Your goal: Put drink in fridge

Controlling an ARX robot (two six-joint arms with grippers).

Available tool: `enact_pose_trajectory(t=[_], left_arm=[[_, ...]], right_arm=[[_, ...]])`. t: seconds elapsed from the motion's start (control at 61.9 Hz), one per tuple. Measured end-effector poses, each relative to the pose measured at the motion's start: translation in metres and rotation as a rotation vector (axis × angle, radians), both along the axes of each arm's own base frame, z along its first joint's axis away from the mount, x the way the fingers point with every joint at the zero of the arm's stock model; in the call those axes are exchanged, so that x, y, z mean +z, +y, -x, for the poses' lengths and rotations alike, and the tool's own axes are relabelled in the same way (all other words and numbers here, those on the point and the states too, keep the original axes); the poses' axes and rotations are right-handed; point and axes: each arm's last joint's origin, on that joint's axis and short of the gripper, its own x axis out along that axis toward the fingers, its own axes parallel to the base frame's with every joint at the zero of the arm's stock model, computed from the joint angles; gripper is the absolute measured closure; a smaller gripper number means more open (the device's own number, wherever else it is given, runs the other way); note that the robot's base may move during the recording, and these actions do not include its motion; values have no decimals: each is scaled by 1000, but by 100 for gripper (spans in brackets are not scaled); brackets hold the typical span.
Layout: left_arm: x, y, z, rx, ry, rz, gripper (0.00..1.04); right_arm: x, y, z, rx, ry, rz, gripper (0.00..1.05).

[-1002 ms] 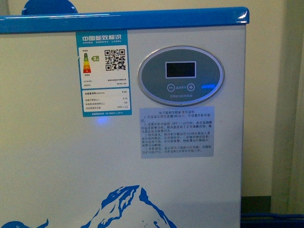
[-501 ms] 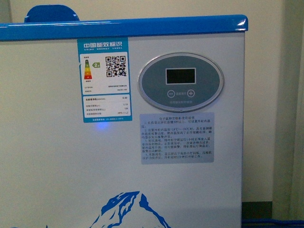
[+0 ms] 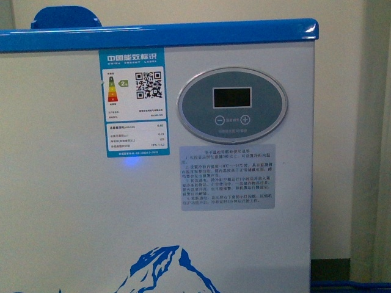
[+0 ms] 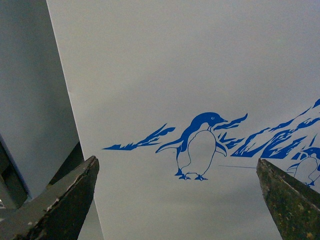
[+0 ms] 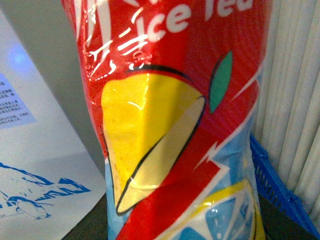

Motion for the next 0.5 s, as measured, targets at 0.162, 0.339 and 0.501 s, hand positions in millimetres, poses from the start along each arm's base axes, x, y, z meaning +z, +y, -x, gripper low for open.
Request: enact_pose_trajectory(t=[0.162,0.339,0.501], left_arm=[[0,0,0,0,0,0,8],[0,0,0,0,0,0,8],[0,0,0,0,0,0,8]], right_arm=[[0,0,1,0,-2,1,64],[0,0,1,-1,-2,3,64],[0,0,1,0,-3,4,64]])
